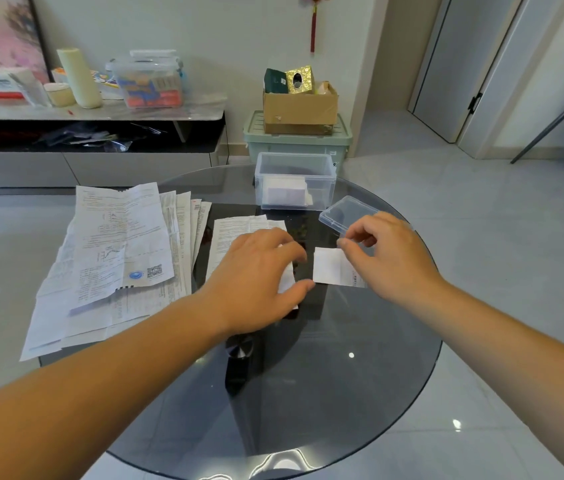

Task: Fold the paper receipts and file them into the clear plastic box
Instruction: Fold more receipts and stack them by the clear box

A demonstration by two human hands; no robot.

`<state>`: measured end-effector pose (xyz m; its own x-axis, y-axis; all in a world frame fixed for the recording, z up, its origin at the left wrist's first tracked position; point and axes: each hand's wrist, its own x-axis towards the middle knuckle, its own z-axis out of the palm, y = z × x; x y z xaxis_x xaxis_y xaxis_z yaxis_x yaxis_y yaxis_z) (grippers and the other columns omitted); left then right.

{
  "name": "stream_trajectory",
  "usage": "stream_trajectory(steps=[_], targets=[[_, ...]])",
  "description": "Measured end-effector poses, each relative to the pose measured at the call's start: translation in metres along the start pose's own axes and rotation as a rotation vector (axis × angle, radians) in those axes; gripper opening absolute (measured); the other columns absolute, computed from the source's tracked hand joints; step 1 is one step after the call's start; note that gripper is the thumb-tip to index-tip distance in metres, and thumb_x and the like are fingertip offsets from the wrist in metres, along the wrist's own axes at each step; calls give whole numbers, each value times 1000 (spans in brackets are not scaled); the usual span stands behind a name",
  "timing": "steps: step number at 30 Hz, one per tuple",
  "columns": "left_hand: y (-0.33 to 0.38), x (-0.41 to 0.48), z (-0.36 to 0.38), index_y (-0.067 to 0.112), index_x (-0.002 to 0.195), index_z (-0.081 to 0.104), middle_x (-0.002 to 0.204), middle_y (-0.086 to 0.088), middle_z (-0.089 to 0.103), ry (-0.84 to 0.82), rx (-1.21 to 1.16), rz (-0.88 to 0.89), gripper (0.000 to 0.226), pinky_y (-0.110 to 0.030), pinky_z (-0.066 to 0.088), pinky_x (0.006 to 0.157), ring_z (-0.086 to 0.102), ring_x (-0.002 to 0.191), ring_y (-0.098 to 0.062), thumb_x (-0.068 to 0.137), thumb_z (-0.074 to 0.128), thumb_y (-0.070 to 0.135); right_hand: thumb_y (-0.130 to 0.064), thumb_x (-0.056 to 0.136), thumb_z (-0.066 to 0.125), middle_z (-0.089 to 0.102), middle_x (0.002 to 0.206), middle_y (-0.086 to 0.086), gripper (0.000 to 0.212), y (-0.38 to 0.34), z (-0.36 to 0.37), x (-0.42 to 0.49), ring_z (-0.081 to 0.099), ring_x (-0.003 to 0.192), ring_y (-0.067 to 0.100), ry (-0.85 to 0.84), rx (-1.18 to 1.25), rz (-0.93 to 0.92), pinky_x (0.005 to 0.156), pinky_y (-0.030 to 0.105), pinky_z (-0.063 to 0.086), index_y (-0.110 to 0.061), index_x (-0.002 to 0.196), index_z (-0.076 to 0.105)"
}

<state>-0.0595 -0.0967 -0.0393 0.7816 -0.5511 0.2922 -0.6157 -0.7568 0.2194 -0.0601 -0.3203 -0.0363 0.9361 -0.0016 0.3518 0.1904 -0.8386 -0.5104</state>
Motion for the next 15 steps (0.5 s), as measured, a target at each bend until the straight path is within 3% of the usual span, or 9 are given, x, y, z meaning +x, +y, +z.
stream_trajectory(steps=[3, 6, 9, 12, 15], targets=[[-18, -16, -17, 28, 139, 48, 141, 6, 51, -6, 67, -112, 56, -38, 33, 114, 46, 129, -16, 93, 52, 60, -38, 93, 63, 63, 98, -14, 13, -24, 4, -8, 51, 102, 12, -102, -14, -158, 90, 33, 43, -26, 92, 70], [-40, -33, -31, 25, 154, 23, 160, 3, 31, -197, 260, -179, 77, -43, 5, 126, 21, 150, -19, 93, 42, 68, -47, 94, 59, 62, 126, -15, 29, -48, 17, -16, 44, 126, 12, -247, -130, -305, 107, 35, 31, -29, 116, 69], [-54, -39, -35, 25, 159, 8, 166, 5, 16, -338, 305, -194, 87, -46, -18, 121, -7, 154, -14, 92, 34, 74, -59, 93, 54, 45, 150, -13, 51, -62, 31, -13, 24, 147, 14, -351, -235, -331, 121, 40, 8, -33, 137, 55], [-58, -37, -32, 32, 159, 11, 165, 3, 21, -410, 273, -150, 85, -44, -20, 120, -4, 153, -10, 90, 38, 75, -66, 88, 56, 46, 149, -13, 62, -65, 42, -7, 16, 151, 17, -454, -309, -353, 122, 46, -4, -34, 141, 49], [-59, -36, -29, 36, 155, 24, 160, 8, 34, -407, 270, -91, 74, -43, -12, 123, 10, 153, -10, 92, 41, 71, -64, 88, 58, 56, 138, -14, 58, -63, 48, -5, 30, 145, 14, -478, -306, -355, 123, 45, -2, -35, 137, 51]])
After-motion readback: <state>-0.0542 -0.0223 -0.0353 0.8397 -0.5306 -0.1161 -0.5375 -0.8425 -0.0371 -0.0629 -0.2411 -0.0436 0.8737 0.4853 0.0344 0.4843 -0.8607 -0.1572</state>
